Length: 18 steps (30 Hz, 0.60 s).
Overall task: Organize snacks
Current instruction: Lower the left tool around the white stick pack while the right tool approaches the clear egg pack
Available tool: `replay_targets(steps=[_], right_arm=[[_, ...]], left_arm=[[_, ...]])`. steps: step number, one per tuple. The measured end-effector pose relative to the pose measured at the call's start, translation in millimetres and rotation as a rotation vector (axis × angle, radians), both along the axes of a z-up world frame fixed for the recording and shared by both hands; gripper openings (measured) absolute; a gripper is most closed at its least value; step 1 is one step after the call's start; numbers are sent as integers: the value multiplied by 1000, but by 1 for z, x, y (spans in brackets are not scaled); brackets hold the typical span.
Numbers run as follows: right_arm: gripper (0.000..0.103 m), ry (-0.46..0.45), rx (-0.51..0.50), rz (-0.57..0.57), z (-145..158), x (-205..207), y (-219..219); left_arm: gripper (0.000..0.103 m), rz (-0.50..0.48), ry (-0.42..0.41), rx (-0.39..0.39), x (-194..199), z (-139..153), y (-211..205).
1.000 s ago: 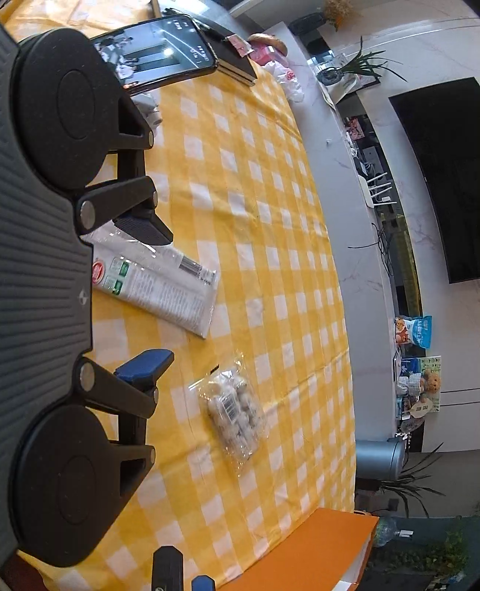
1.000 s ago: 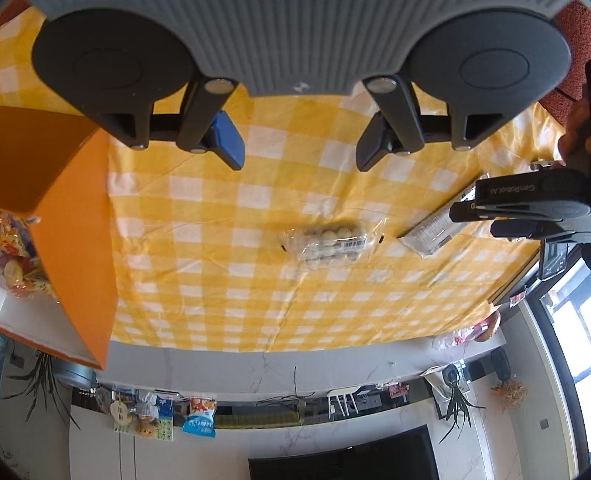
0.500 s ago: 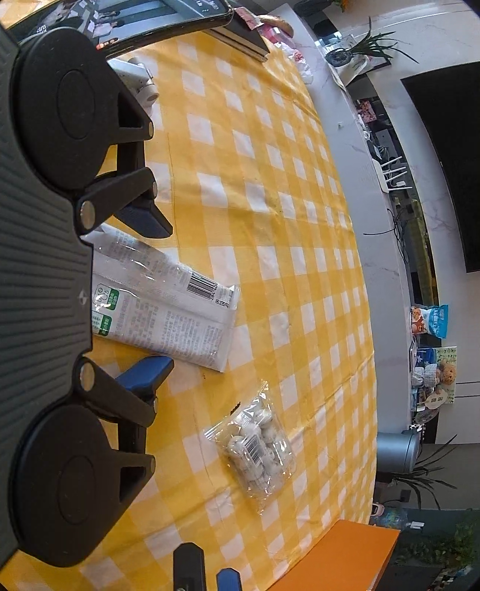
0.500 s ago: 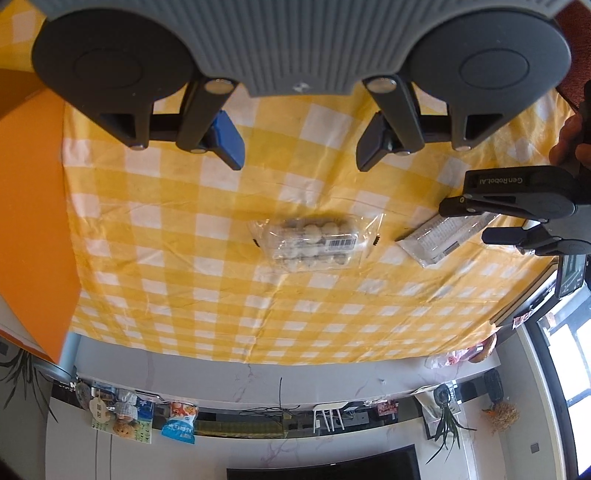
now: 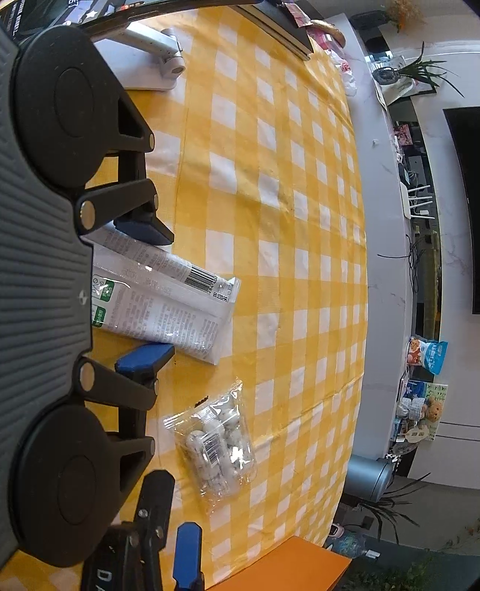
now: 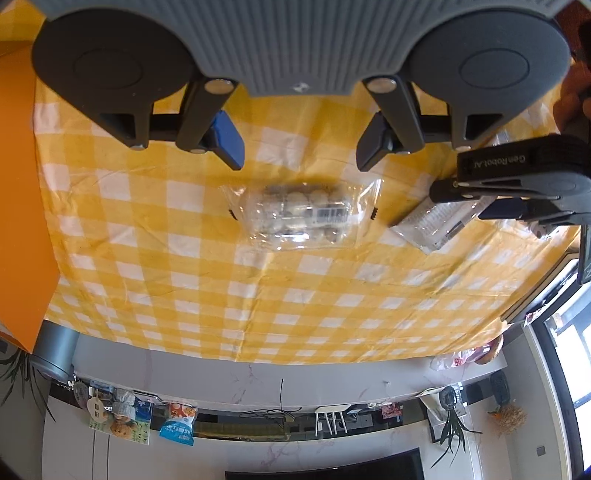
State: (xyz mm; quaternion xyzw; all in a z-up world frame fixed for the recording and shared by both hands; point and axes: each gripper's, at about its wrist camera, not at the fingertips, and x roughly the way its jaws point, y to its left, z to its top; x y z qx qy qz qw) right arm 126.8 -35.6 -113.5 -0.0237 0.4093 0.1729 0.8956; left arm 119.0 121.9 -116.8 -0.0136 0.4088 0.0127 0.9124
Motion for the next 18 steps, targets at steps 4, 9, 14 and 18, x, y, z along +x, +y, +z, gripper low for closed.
replay_targets(steps=[4, 9, 14, 18], right_arm=[[61, 5, 16, 36, -3, 4, 20], [41, 51, 50, -10, -11, 10, 32], [40, 67, 123, -103, -14, 13, 35], [37, 38, 113, -167, -16, 13, 43]], left_arm=[[66, 2, 2, 6, 0, 0, -2], [66, 30, 7, -32, -3, 2, 8], [65, 65, 11, -59, -3, 4, 14], [65, 75, 12, -42, -2, 4, 12]])
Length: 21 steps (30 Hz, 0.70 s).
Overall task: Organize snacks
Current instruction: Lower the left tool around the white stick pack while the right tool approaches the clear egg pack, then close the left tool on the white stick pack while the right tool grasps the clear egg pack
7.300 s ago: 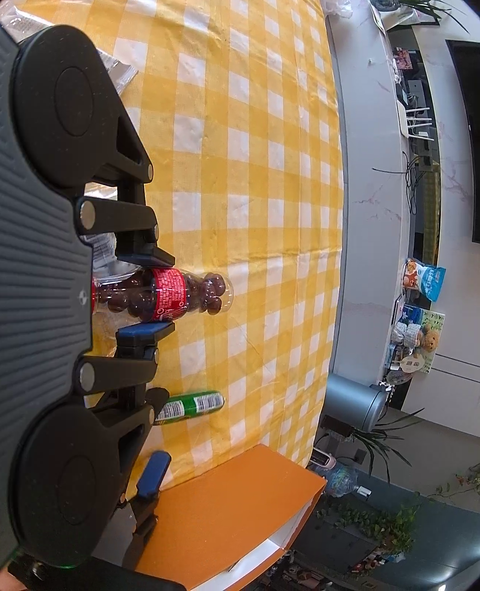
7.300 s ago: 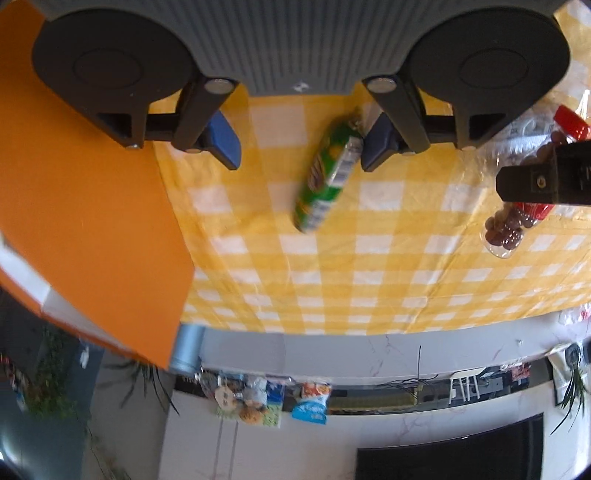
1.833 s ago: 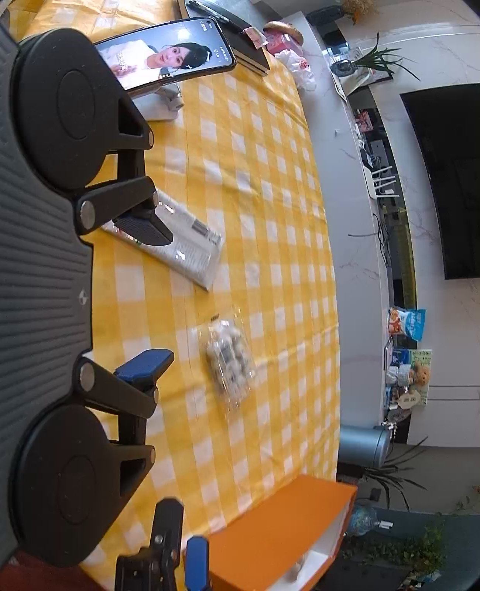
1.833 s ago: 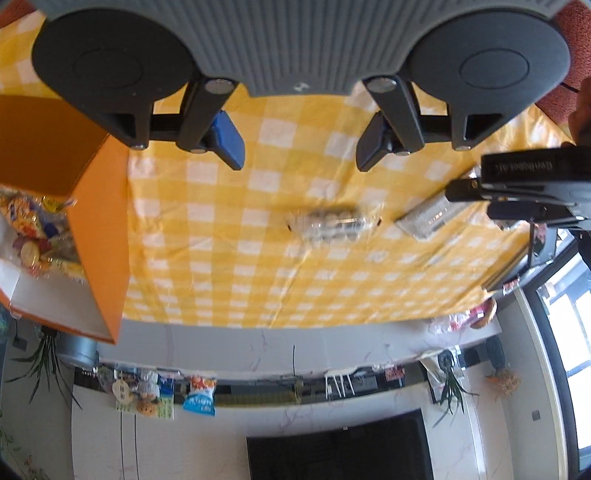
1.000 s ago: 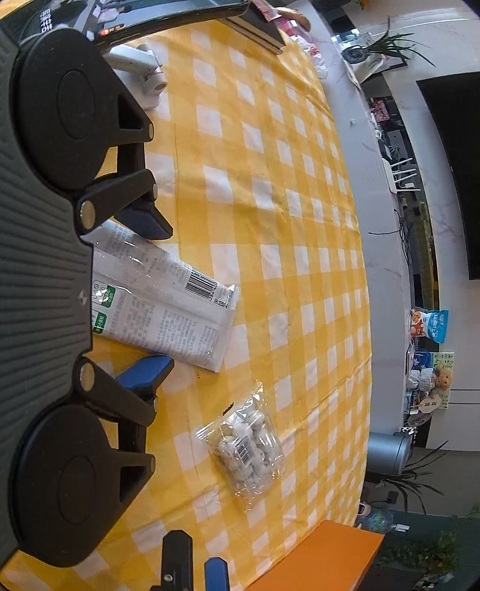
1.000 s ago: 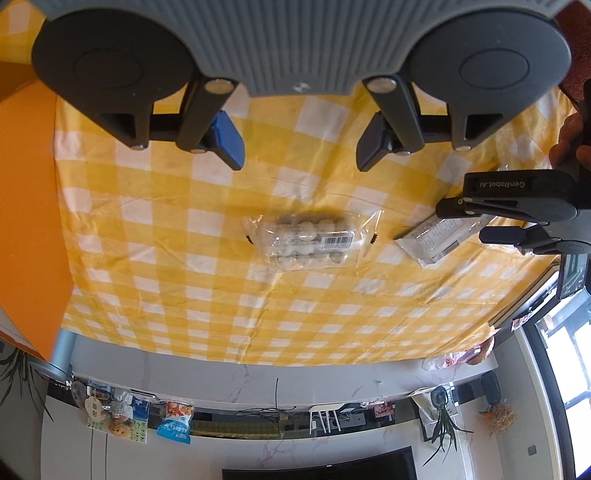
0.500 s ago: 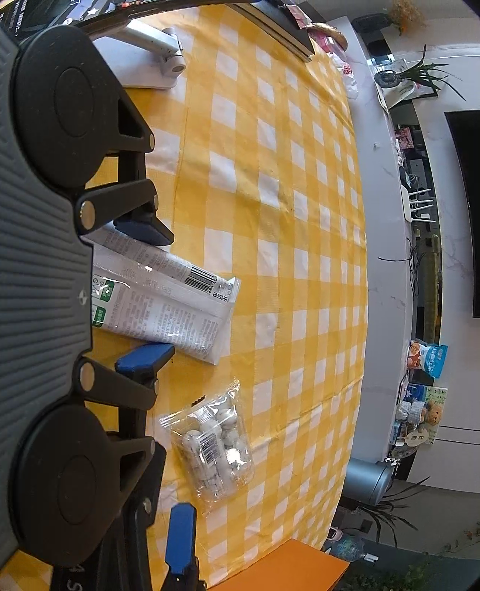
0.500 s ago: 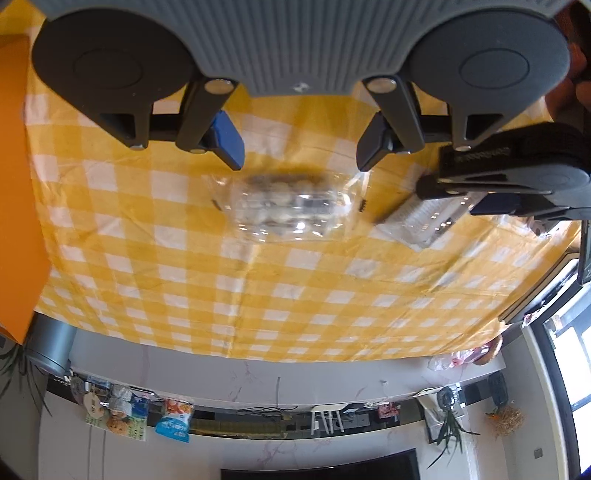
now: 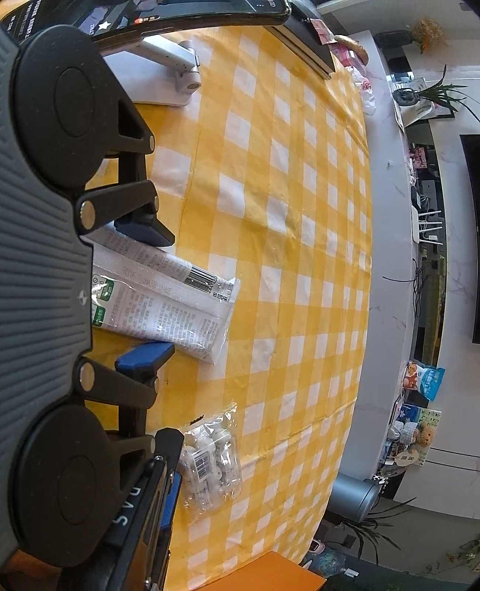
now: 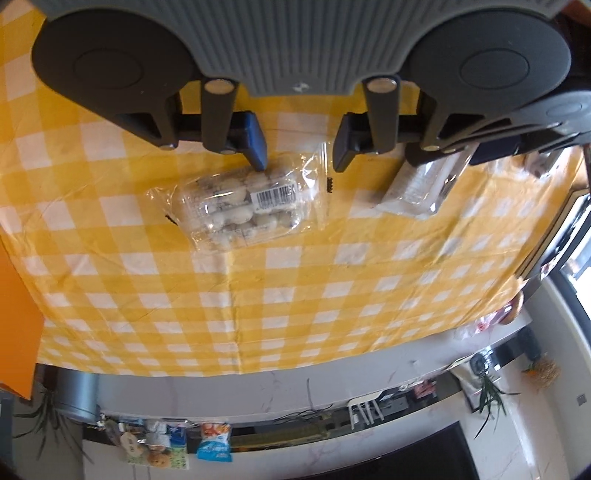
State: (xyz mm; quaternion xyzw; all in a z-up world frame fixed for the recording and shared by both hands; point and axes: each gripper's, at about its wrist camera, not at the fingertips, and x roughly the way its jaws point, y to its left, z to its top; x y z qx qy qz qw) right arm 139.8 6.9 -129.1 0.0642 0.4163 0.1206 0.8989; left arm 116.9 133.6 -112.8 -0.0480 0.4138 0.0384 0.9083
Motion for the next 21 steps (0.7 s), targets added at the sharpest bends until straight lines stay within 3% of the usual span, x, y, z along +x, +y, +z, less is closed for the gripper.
replay_targets(steps=[3, 5, 6, 10, 18, 21], right_arm=[[14, -42, -51, 4, -3, -3, 5], [2, -50, -40, 9, -4, -6, 1], [0, -52, -39, 10, -4, -7, -4], [0, -56, -61, 18, -2, -14, -25], [0, -34, -118, -89, -1, -18, -88], [11, -22, -47, -75, 5, -10, -87]], left_arm=[[65, -15, 0, -20, -1, 1, -3], [65, -24, 0, -25, -2, 1, -6], [65, -27, -1, -29, -3, 1, -8], [65, -29, -4, -72, -3, 2, -13], [65, 12, -8, -82, 6, 1, -26], [65, 55, 1, -52, 10, 2, -26]])
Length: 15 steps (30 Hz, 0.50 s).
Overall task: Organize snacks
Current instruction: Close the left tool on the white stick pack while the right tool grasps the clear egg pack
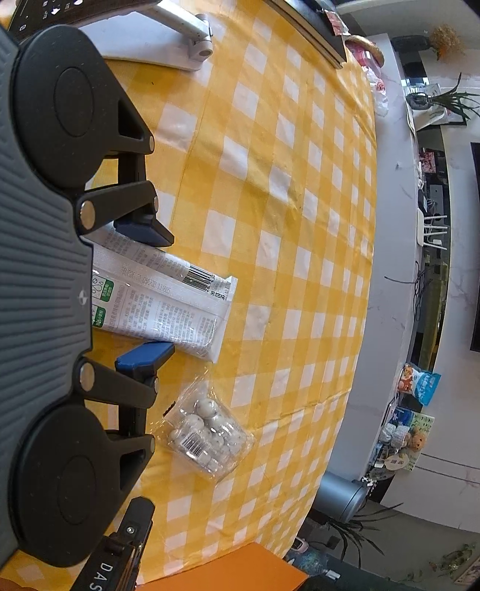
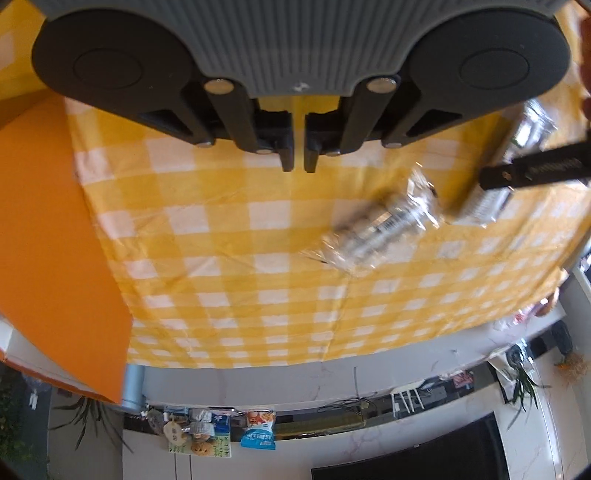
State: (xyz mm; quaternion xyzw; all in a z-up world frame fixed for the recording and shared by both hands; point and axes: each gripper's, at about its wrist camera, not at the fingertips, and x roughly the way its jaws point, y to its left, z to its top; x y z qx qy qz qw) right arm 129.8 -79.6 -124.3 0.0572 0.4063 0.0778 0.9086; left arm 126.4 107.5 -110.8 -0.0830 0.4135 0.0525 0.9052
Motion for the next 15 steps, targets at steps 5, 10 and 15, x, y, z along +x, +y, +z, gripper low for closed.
replay_targets(steps=[5, 10, 15], right_arm=[[59, -38, 32, 8, 7, 18, 37], [65, 35, 82, -50, 1, 51, 60], [75, 33, 65, -95, -2, 76, 72]], left_arm=[[65, 29, 3, -25, 1, 2, 12], [65, 27, -3, -38, -1, 2, 19], [65, 17, -11, -31, -1, 1, 18]])
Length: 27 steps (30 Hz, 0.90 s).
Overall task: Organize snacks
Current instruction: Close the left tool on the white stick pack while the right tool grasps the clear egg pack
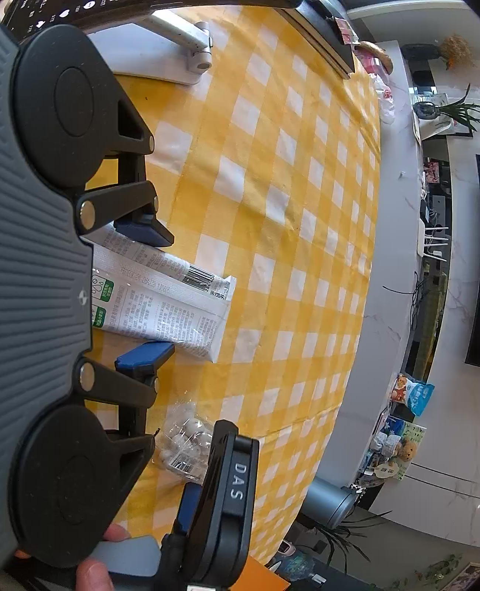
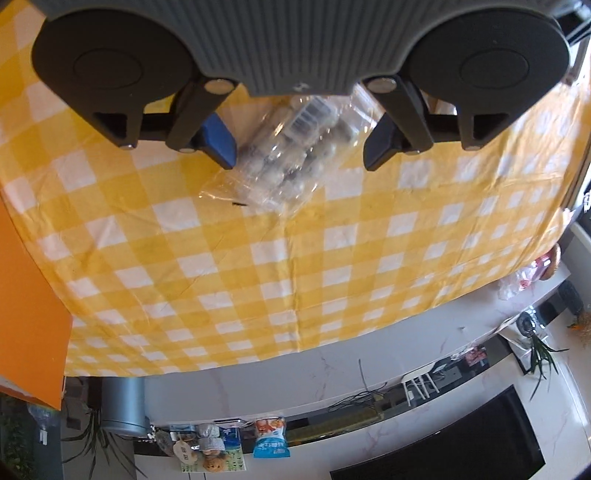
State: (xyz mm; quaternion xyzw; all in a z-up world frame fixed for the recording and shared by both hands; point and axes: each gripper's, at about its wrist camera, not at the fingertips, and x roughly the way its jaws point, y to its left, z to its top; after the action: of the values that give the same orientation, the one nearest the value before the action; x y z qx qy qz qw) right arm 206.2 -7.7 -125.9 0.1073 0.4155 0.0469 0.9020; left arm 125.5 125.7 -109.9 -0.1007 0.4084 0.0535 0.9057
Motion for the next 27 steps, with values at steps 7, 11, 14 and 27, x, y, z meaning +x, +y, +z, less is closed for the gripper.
replay_targets(steps=[7, 11, 14, 27], right_arm=[[69, -54, -146, 113, -11, 3, 21], [63, -82, -158, 219, -12, -10, 11], [62, -84, -159, 272, -10, -23, -6], [65, -50, -117, 231, -12, -37, -22]], left_arm=[[65, -15, -2, 18, 0, 0, -2], [64, -38, -8, -10, 1, 0, -4], [65, -61, -8, 0, 1, -1, -12], [75, -90, 11, 118, 5, -4, -30]])
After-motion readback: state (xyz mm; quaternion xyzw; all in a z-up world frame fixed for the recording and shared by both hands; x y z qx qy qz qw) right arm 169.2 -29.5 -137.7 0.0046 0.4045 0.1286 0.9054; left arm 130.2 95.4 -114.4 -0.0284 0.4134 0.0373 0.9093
